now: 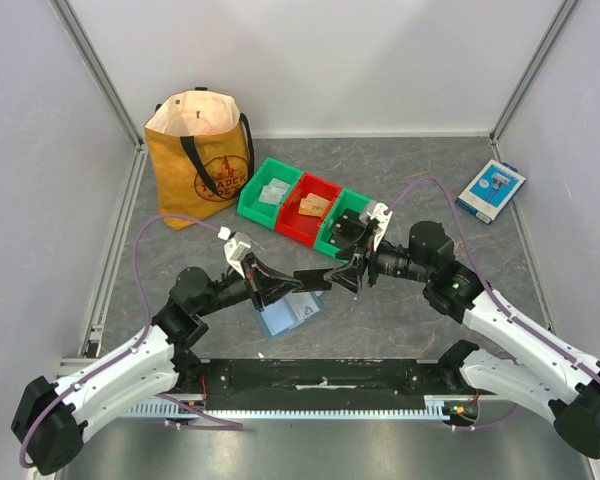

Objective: Take the credit cards out of the card holder
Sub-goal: Place the credit card in the storage box.

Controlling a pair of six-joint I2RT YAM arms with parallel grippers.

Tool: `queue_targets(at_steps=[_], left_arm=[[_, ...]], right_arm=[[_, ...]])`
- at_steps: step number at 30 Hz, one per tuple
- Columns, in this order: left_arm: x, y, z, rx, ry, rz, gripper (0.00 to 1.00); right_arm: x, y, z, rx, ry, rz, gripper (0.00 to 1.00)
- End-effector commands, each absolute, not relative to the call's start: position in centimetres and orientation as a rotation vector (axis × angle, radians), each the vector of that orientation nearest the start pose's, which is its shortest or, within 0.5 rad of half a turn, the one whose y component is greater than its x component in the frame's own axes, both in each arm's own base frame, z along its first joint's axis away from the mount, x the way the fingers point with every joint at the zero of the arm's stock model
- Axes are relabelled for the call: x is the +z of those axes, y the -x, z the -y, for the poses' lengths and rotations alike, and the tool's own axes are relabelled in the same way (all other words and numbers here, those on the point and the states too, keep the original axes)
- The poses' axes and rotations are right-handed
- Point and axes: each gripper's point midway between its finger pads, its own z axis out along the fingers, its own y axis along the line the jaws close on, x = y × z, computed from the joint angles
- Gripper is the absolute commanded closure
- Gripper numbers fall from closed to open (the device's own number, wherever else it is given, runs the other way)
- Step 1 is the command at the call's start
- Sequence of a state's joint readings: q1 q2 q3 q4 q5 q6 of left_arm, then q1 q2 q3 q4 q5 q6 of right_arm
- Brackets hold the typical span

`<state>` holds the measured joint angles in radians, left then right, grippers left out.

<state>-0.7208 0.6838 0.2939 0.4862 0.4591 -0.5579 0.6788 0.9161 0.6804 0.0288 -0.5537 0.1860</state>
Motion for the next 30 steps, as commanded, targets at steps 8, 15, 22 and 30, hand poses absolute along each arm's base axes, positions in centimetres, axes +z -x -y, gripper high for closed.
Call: queue_targets(at_steps=[8, 15, 22, 30], left_arm=[[25.4, -13.7, 27.2, -1.452, -0.632, -1.46, 0.98], [26.4, -13.7, 27.7, -1.475, -0.658, -1.433, 0.98], [27.0, -13.8, 27.7, -1.478, -0.656, -1.415, 0.98], [25.5, -18.1, 25.5, -1.193, -0.448, -1.574, 0.35]], right_arm=[[27.0, -16.5, -27.6, 1.224, 1.015, -1.535, 0.41], [26.2, -16.1, -27.8, 1.258, 1.044, -1.55, 0.6], [25.8, -16.1, -27.7, 1.26, 1.054, -1.551, 0.98], [25.8, -18.3, -26.8, 1.184, 0.976, -1.588, 1.0]])
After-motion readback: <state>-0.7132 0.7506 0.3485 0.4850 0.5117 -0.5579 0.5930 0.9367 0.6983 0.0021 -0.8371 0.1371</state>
